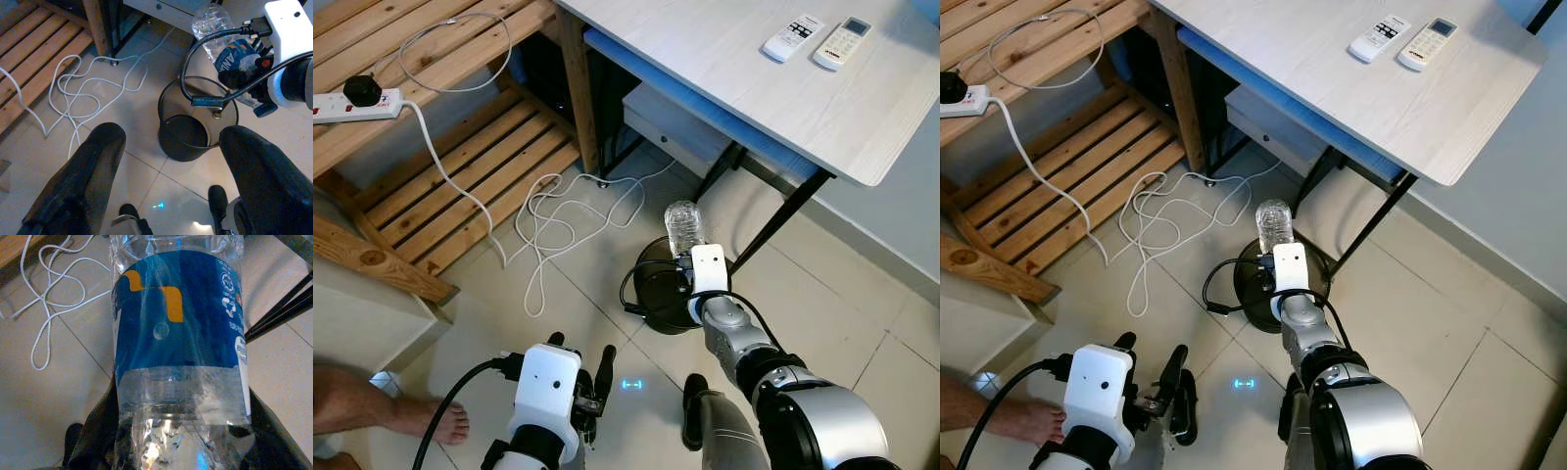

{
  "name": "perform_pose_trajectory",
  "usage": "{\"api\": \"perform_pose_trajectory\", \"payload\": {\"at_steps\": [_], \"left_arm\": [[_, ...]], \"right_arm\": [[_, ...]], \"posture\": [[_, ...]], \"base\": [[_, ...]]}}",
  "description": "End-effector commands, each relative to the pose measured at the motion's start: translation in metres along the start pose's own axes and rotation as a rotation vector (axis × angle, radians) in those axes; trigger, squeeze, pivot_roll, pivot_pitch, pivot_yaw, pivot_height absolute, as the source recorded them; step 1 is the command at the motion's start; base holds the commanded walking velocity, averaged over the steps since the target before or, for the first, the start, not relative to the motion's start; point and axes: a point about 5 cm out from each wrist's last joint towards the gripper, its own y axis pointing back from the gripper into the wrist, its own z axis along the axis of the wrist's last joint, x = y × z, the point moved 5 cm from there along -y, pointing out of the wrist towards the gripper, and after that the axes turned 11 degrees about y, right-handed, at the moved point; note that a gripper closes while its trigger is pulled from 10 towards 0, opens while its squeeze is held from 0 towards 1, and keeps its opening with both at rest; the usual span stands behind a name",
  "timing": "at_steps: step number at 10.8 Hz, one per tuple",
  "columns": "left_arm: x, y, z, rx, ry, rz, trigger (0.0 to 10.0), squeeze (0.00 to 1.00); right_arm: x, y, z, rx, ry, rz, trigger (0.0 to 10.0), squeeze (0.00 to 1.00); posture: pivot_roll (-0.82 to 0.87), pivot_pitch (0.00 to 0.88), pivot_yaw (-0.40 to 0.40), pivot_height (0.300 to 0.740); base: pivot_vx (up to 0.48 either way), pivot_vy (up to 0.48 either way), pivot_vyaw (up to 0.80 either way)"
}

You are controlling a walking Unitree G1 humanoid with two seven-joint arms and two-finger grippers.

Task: Clean up the room

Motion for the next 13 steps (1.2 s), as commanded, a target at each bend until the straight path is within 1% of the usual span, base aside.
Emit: {"api": "perform_pose_trajectory", "payload": {"at_steps": [1,10,11,12,13], "left_arm": [[-0.025,0.009,-0.006,0.028,0.041,-0.030,10.0,0.00],[-0.025,0.009,-0.006,0.028,0.041,-0.030,10.0,0.00],[-0.028,-0.001,-0.010,0.027,0.031,-0.046,10.0,0.00],[-0.027,-0.009,-0.013,0.034,0.021,-0.068,10.0,0.00],[-0.027,-0.009,-0.013,0.034,0.022,-0.067,10.0,0.00]], "right_arm": [[0.007,0.000,-0.002,0.021,0.015,0.022,10.0,0.00],[0.007,0.000,-0.002,0.021,0.015,0.022,10.0,0.00],[0.011,-0.002,0.013,-0.008,-0.006,0.044,10.0,0.00],[0.010,-0.003,0.021,-0.033,-0.027,0.050,10.0,0.00],[0.011,-0.003,0.022,-0.034,-0.031,0.052,10.0,0.00]], "posture": [[0.27,0.396,-0.028,0.731],[0.27,0.396,-0.028,0.731],[0.21,0.322,-0.008,0.731],[0.21,0.322,-0.008,0.731],[0.21,0.325,-0.008,0.731]], "base": [[0.000,0.000,0.00],[0.000,0.000,0.00],[0.000,0.000,0.00],[0.000,0.000,0.00],[0.000,0.000,0.00]]}}
